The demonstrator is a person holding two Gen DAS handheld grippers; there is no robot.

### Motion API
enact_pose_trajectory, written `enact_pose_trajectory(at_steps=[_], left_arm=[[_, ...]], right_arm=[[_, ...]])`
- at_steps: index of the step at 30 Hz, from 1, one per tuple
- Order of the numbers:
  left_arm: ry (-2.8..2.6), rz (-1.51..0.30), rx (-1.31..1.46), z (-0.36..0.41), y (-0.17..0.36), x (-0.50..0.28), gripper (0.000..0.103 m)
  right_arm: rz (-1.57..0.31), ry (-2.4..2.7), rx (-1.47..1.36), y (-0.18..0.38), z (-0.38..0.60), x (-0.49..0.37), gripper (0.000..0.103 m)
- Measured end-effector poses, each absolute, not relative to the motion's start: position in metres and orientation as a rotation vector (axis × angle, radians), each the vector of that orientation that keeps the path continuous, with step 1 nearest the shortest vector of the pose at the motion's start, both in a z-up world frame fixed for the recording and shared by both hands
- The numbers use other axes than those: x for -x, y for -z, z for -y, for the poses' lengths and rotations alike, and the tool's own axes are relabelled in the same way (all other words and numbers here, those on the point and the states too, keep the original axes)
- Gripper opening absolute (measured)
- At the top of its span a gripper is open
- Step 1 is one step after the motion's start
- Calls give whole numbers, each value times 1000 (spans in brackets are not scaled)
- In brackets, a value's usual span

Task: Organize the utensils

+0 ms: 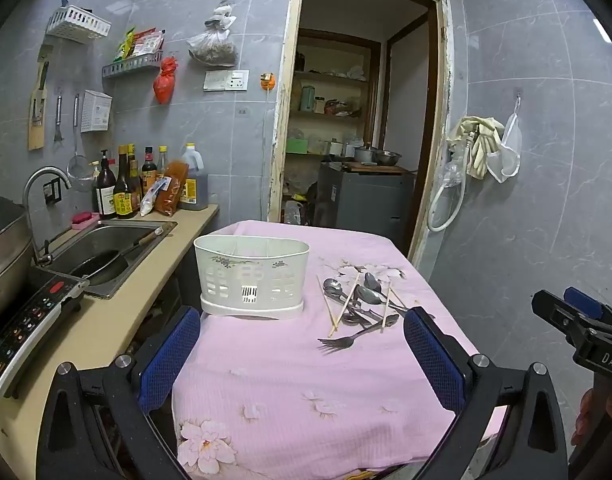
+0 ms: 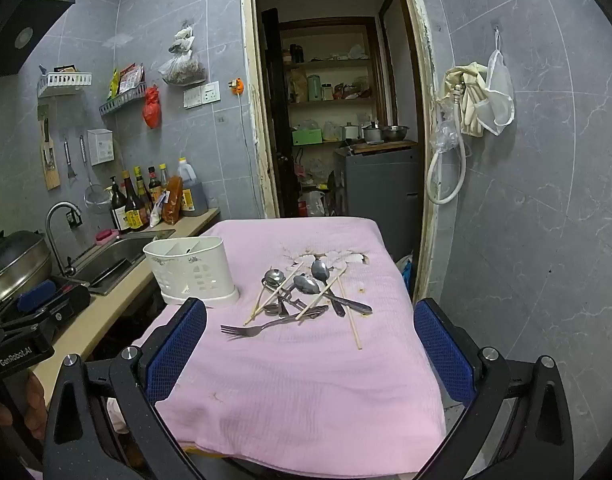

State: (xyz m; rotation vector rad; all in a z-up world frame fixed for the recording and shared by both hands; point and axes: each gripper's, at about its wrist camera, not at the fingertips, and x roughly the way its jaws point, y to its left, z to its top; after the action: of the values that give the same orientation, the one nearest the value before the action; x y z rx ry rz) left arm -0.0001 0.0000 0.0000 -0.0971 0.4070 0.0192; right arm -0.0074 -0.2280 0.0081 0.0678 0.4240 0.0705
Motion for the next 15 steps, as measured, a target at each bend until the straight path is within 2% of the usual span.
enact_pose_trajectory(at_steps=[15], left_arm=[[-16, -404, 105, 0, 0, 0, 102]], right_arm=[[-427, -67, -62, -7, 225, 6, 102]])
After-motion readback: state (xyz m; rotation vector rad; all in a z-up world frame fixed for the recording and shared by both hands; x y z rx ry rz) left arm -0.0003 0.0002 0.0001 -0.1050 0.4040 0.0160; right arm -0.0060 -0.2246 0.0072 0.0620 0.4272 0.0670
